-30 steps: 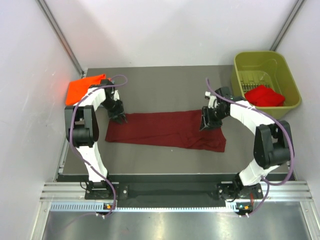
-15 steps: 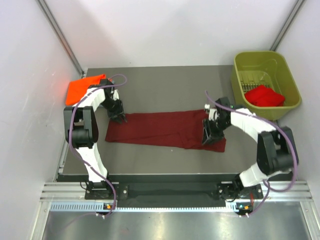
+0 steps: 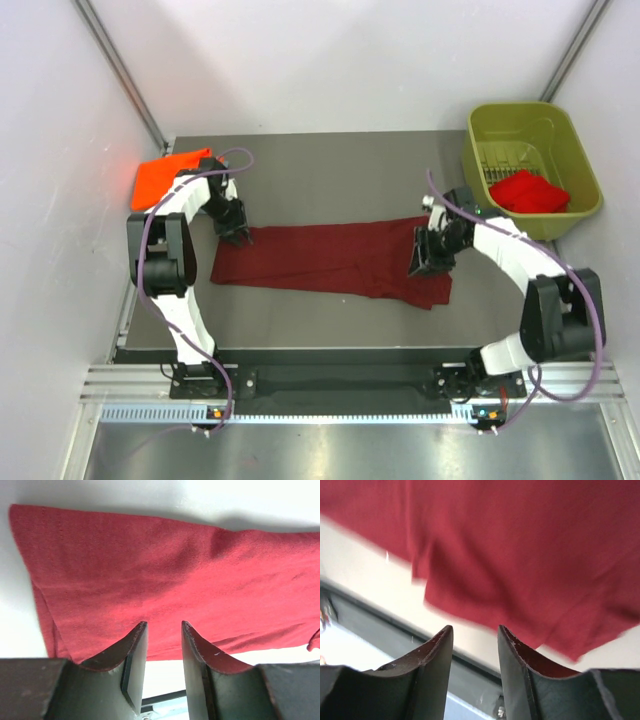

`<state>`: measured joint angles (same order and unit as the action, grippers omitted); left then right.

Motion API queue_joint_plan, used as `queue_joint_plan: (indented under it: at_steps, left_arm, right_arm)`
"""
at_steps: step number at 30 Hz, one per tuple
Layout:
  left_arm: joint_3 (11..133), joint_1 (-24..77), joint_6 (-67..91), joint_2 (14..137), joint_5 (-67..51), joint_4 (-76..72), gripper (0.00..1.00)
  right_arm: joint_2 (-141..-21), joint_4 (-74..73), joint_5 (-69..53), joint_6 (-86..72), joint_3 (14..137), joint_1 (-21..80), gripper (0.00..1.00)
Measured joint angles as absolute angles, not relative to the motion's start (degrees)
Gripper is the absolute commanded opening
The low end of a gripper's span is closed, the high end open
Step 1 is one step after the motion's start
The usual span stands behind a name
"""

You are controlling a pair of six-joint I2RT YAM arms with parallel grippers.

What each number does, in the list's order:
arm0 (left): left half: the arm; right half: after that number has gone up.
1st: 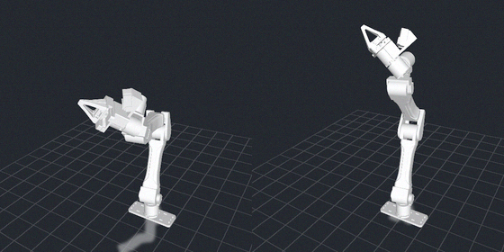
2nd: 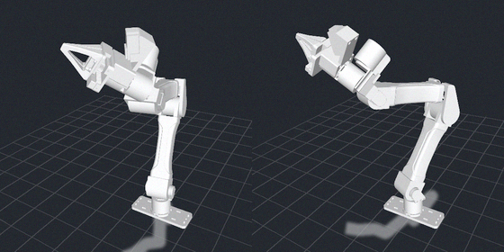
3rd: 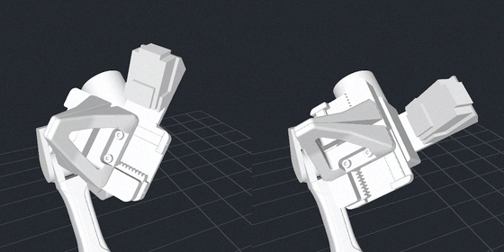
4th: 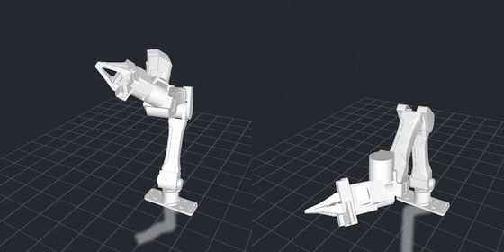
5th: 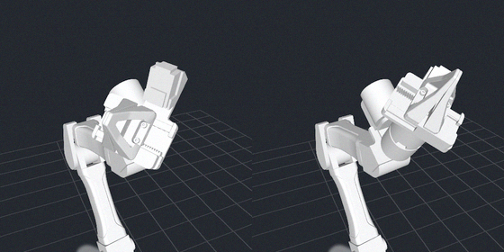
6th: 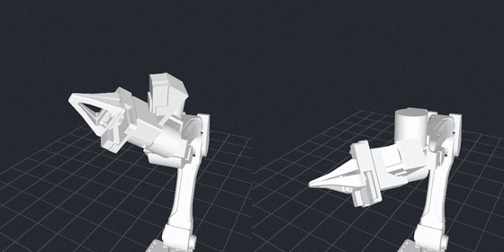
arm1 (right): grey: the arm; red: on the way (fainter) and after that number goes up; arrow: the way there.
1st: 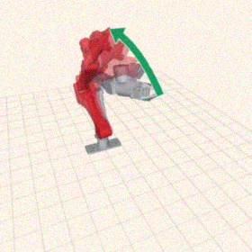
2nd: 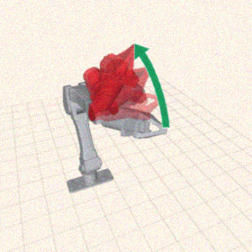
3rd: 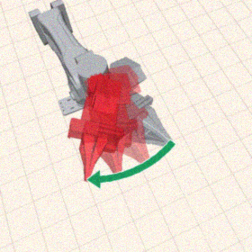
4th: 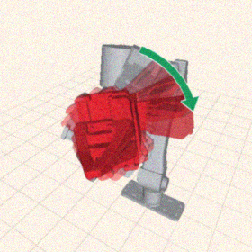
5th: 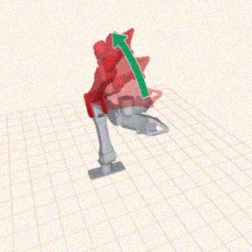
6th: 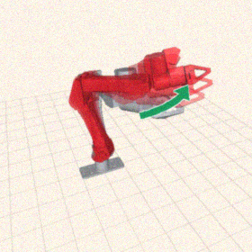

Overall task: Fold and stack the t-shirts
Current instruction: Fold the tshirt

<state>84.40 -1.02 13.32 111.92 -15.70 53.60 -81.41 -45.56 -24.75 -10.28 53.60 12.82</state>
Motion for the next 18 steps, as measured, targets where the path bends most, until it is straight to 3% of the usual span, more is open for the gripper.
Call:
queue_joint_plan:
  at_steps: [9,18]
  left_arm:
    - [83.09,-1.08,12.29,111.15,-13.37,53.12,0.40]
    - [83.46,-1.08,11.64,113.54,-10.50,53.04,0.40]
  right_arm:
    - [-96.79,-40.18,-22.68,-10.76,68.36,6.44,0.42]
    - [-105.75,-38.79,-22.68,-11.68,70.02,6.22,0.42]
